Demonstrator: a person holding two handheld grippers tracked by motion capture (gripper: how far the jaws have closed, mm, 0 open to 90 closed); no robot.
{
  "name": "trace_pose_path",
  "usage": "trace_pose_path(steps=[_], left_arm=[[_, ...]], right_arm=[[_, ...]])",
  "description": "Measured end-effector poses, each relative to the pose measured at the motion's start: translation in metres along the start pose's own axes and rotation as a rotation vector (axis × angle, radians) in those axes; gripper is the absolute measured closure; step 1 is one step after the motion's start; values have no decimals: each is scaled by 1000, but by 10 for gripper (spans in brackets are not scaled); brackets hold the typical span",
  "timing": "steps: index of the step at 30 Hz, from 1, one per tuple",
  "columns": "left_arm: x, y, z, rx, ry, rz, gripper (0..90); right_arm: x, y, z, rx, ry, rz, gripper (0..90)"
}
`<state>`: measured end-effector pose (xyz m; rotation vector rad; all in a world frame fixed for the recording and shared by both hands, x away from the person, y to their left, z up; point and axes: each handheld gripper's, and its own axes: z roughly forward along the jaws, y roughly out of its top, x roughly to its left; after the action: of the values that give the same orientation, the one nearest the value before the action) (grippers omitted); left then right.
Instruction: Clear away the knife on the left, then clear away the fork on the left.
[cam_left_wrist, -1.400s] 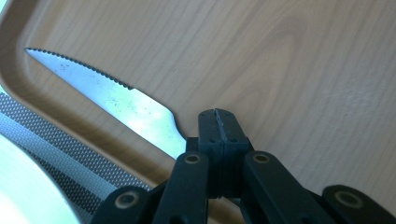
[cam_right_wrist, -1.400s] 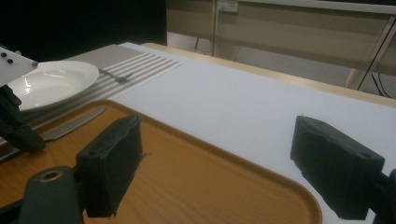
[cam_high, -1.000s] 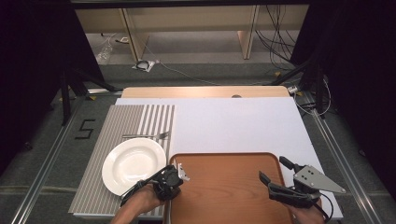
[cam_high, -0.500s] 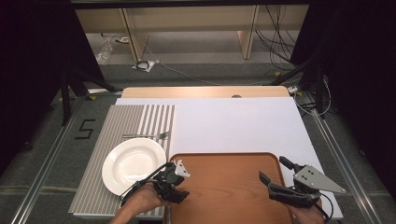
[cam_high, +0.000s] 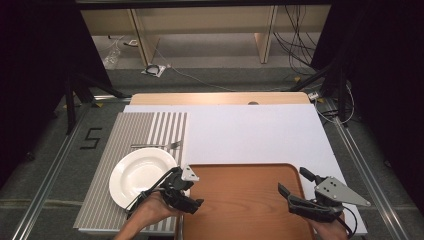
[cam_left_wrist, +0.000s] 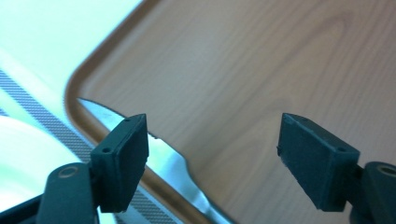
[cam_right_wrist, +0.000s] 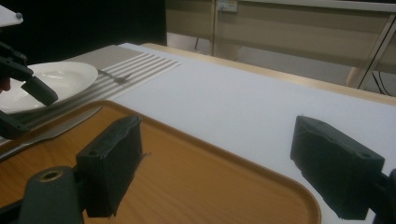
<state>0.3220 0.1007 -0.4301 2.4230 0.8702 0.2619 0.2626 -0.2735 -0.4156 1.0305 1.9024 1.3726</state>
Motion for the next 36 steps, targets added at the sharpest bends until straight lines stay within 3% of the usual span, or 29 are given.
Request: trace_pose_path(steps=[15,23,36], left_arm=[[26,4,-21,-108,63,-86,183],[40,-3,-28,-120,96,-122,183],[51,-8,-34,-134,139,-147,183]], right_arm=[[-5,-2,0,-9,-3,15,176],[-4,-1,1,-2,3,10,177],[-3,0,1,-4,4,6,177]])
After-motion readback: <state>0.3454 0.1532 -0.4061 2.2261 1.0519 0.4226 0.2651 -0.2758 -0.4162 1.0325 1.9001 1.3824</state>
